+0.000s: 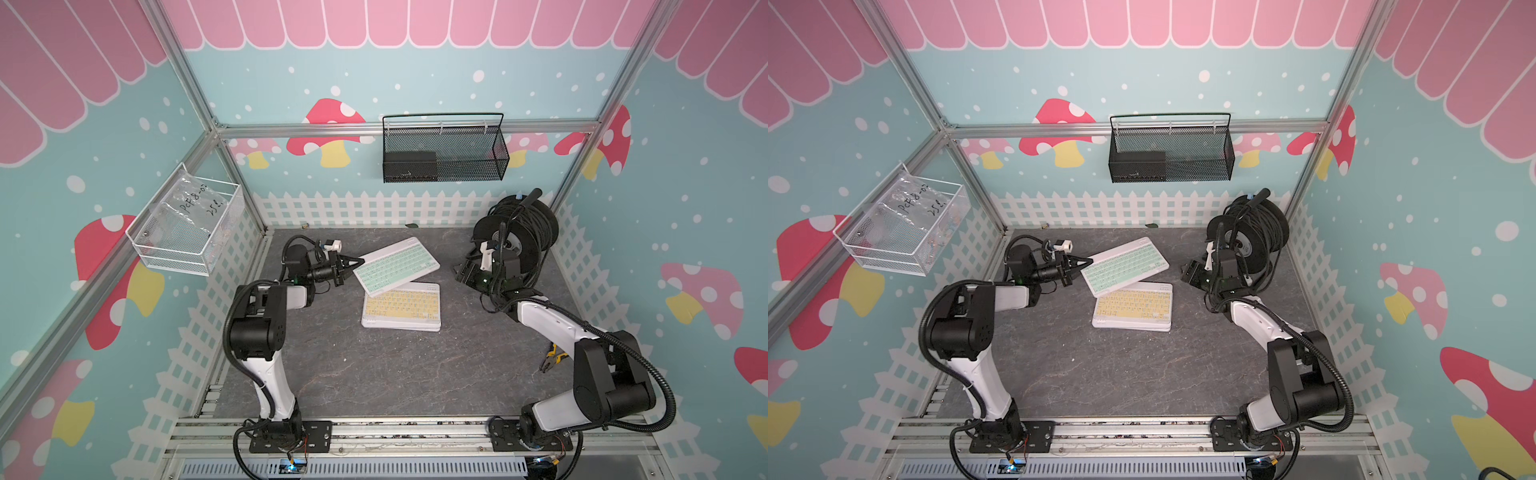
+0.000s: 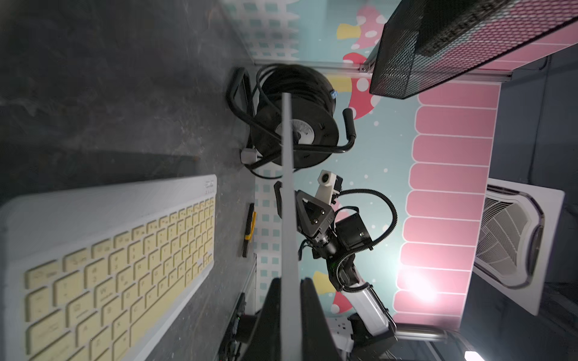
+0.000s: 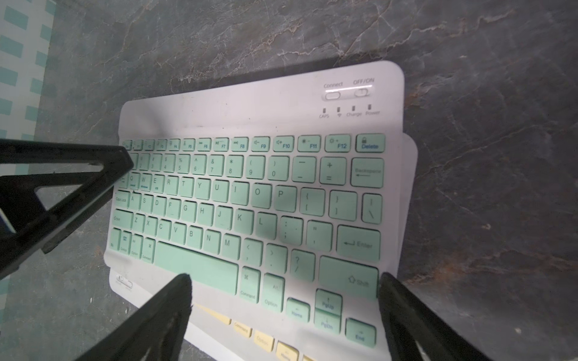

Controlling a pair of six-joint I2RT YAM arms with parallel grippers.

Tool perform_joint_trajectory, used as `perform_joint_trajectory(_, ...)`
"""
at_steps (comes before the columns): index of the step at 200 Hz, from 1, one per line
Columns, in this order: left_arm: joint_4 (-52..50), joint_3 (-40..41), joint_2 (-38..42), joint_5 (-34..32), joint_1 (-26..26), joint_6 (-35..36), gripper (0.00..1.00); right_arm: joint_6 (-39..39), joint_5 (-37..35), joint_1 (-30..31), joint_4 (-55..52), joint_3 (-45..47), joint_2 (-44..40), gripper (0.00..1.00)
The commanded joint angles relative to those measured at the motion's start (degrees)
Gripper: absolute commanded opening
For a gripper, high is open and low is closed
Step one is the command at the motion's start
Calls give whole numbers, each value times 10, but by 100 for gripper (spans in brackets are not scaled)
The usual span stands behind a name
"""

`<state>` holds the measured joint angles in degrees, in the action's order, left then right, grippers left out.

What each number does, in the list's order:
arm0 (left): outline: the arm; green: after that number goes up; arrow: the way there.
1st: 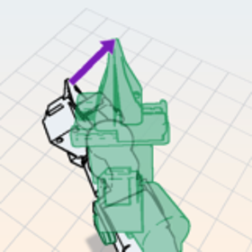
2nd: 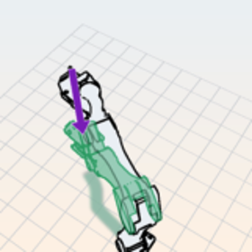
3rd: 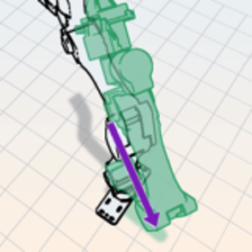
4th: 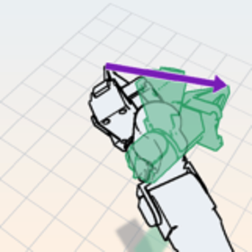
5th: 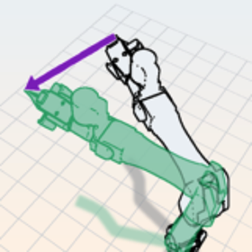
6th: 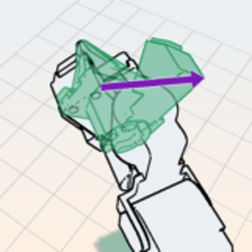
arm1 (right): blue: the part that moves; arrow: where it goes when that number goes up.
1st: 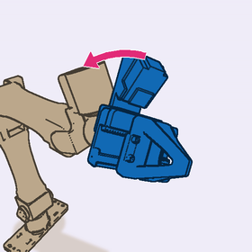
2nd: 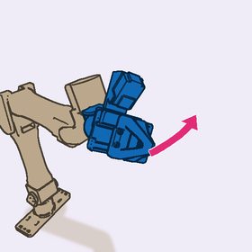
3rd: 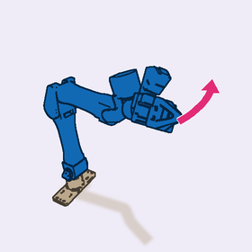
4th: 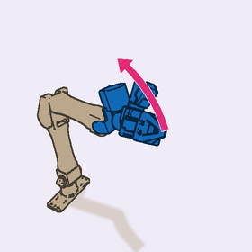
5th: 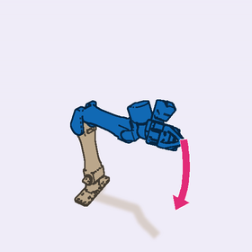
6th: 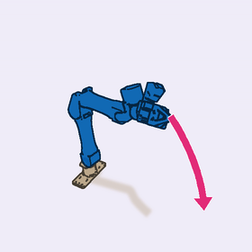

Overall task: Stack the numeric keypads
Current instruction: Place the numeric keypad at the numeric keypad.

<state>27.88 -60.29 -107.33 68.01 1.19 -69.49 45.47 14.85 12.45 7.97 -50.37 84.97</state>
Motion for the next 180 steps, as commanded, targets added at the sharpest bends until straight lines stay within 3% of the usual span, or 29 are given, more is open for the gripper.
perform_joint_trajectory(1, -644, -160, 63, -174, -38, 482, 2, -16, 1, -14, -14, -8, -3, 76)
perform_joint_trajectory(13, -676, -185, 59, -120, -48, 500, 0, -17, 1, -19, -13, -6, -5, 76)
perform_joint_trajectory(28, -693, -191, 66, -120, -49, 522, 0, -18, 7, -25, -10, -2, -6, 76)
perform_joint_trajectory(49, -724, -191, 45, -50, -51, 560, 0, -27, 18, -32, -8, 2, -9, 77)
perform_joint_trajectory(76, -881, -235, 12, -71, -64, 697, 0, -52, 55, -42, -9, 1, -8, 77)
perform_joint_trajectory(135, -905, -271, -54, -56, -81, 742, 0, -46, 144, -36, 47, 68, 7, 77)
perform_joint_trajectory(180, -906, -329, -93, -57, -80, 742, 0, -20, 152, 8, 72, 117, 19, 77)
